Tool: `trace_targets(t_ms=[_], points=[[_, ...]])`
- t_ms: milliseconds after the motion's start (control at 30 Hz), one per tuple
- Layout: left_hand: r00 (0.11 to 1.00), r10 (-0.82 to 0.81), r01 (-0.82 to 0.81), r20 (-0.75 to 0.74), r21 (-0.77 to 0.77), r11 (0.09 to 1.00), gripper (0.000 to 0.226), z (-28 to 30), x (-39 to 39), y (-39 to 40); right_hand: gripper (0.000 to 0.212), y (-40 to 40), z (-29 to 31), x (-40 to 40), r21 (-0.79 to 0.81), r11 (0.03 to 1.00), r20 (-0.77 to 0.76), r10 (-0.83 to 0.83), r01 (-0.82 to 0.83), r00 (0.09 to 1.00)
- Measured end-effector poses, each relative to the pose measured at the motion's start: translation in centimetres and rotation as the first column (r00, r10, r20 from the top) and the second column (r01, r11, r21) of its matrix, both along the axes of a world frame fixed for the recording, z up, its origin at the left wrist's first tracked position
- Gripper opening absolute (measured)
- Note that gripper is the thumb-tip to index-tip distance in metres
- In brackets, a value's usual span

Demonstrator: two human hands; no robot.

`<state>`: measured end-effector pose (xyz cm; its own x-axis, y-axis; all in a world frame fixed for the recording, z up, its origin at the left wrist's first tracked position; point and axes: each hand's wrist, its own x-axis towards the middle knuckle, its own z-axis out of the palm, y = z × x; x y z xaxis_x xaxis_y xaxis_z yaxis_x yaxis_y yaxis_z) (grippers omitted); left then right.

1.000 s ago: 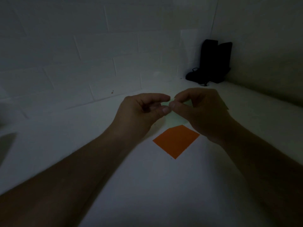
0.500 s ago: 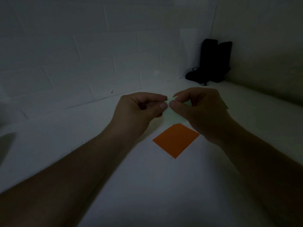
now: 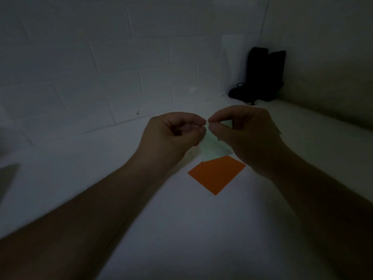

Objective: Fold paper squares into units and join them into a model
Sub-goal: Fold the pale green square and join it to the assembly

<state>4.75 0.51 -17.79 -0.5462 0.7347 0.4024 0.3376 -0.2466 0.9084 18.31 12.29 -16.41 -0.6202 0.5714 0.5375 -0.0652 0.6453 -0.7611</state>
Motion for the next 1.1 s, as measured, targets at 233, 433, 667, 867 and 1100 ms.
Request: trace_targets(t_ms=[233, 433, 667, 867, 1100], points=[[0.992, -0.046, 0.047, 0.117, -0.007, 0.999, 0.014, -0.2, -0.1, 0.4, 0.024, 0.2, -0.1, 0.0, -0.076, 0.996, 0.003, -0.049, 0.049, 0.999], [0.981, -0.084, 0.091, 0.176, -0.031, 0.995, 0.018, -0.3, -0.4, 0.5, 0.017, 0.2, 0.0, 0.1, -0.163, 0.986, -0.009, -0.018, 0.016, 1.0], [0.985, -0.098, 0.102, 0.139, -0.022, 0.995, 0.02, -0.1, -0.9, 0.1, 0.027, 0.5, 0.0, 0.2, -0.216, 0.976, -0.01, 0.033, -0.035, 0.999], [0.984, -0.119, 0.125, 0.132, -0.036, 0.992, 0.024, 0.1, -1.0, -0.1, 0.028, 0.7, 0.1, 0.3, -0.297, 0.953, 0.004, 0.062, -0.058, 0.998], [0.993, -0.083, 0.088, 0.08, -0.063, 0.994, 0.018, 0.4, -1.0, -0.1, 0.023, 0.7, -0.1, 0.2, -0.244, 0.97, 0.017, 0.023, -0.018, 1.0]])
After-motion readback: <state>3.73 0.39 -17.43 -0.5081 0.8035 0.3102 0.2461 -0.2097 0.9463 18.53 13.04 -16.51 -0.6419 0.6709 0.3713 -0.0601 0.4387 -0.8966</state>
